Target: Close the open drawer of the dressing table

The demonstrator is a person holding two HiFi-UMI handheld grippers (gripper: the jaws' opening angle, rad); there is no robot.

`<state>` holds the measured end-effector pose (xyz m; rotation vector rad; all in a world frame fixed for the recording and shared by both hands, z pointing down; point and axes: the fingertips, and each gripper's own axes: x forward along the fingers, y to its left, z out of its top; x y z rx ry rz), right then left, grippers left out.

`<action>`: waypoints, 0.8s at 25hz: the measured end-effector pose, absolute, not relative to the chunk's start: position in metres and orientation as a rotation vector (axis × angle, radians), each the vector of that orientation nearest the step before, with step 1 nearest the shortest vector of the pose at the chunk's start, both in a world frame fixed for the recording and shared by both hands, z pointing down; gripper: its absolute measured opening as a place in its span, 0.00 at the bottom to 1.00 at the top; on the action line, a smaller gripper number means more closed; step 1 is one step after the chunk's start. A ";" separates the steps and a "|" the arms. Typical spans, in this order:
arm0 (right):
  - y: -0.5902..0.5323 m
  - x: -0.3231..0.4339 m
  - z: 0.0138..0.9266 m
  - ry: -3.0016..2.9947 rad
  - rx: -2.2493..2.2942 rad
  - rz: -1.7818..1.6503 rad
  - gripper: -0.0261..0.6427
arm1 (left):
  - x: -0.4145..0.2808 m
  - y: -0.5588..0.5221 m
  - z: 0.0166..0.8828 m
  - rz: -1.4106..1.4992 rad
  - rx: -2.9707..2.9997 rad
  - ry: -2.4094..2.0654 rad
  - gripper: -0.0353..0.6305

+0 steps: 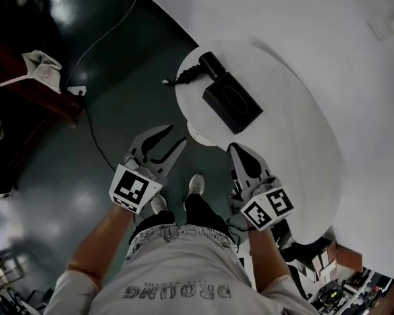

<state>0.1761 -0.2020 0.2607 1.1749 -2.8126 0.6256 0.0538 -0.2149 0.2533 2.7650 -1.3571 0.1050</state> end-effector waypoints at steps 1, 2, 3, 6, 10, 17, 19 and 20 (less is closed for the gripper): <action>-0.202 0.176 0.257 -2.821 1.172 0.618 0.05 | 0.054 -0.214 0.249 0.102 2.766 -1.366 0.30; -0.202 0.175 0.254 -2.829 1.167 0.610 0.05 | 0.053 -0.213 0.245 0.098 2.767 -1.374 0.29; -0.203 0.175 0.251 -2.835 1.163 0.602 0.05 | 0.053 -0.212 0.240 0.096 2.769 -1.381 0.29; -0.205 0.172 0.242 -2.851 1.151 0.584 0.05 | 0.054 -0.209 0.227 0.090 2.776 -1.396 0.29; -0.206 0.166 0.230 -2.877 1.149 0.565 0.05 | 0.051 -0.207 0.211 0.077 2.784 -1.410 0.27; -0.206 0.153 0.220 -2.898 1.117 0.540 0.05 | 0.044 -0.207 0.193 0.061 2.789 -1.431 0.23; -0.206 0.149 0.219 -2.901 1.105 0.534 0.05 | 0.042 -0.208 0.192 0.059 2.788 -1.437 0.22; -0.207 0.148 0.218 -2.901 1.100 0.532 0.05 | 0.042 -0.208 0.191 0.059 2.788 -1.439 0.21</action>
